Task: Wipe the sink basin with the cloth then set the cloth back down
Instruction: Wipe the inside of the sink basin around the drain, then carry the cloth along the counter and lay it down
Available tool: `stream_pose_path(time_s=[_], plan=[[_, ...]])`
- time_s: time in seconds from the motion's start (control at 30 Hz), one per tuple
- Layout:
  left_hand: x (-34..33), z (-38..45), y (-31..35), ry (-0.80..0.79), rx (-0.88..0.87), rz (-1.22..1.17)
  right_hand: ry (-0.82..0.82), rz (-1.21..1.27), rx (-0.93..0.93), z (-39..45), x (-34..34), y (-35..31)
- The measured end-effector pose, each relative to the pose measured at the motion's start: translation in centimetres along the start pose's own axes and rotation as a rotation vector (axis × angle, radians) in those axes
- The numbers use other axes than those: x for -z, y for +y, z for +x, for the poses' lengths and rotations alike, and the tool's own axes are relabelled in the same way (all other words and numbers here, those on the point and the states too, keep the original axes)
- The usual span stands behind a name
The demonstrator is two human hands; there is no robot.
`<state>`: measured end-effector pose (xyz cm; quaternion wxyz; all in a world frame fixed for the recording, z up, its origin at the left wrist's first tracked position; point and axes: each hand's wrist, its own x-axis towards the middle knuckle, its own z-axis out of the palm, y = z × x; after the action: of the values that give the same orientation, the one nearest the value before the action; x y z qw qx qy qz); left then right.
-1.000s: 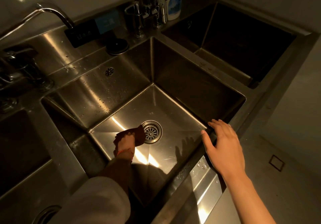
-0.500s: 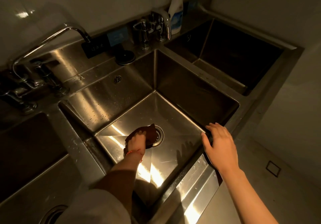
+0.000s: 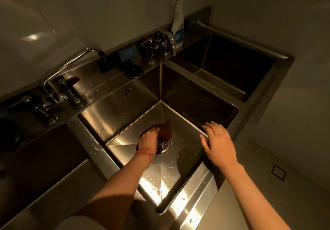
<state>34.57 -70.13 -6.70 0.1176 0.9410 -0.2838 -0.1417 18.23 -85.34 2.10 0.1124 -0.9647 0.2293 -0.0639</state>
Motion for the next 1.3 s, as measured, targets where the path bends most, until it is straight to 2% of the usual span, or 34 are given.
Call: stream_pose_path(time_s=[0.27, 0.63, 0.9, 1.1, 1.3], plan=[[3.6, -2.3, 1.7, 0.076, -0.166, -0.081, 0.031, 0.024, 0.144, -0.4, 1.2, -4.2], [7.7, -6.8, 3.7, 0.276, -0.391, 0.014, 0.065, -0.055, 0.235, -2.2, 2.0, -6.9], [9.6, -9.5, 6.1, 0.306, -0.42, 0.045, 0.26, -0.129, 0.198, -2.5, 3.3, -7.1], [11.2, -11.1, 10.0, 0.465, -0.435, 0.106, 0.472, -0.127, 0.34, -2.3, 5.0, -4.1], [11.2, -11.3, 14.3, 0.526, -0.405, 0.121, 0.629, -0.067, 0.481, -1.4, 7.9, 0.0]])
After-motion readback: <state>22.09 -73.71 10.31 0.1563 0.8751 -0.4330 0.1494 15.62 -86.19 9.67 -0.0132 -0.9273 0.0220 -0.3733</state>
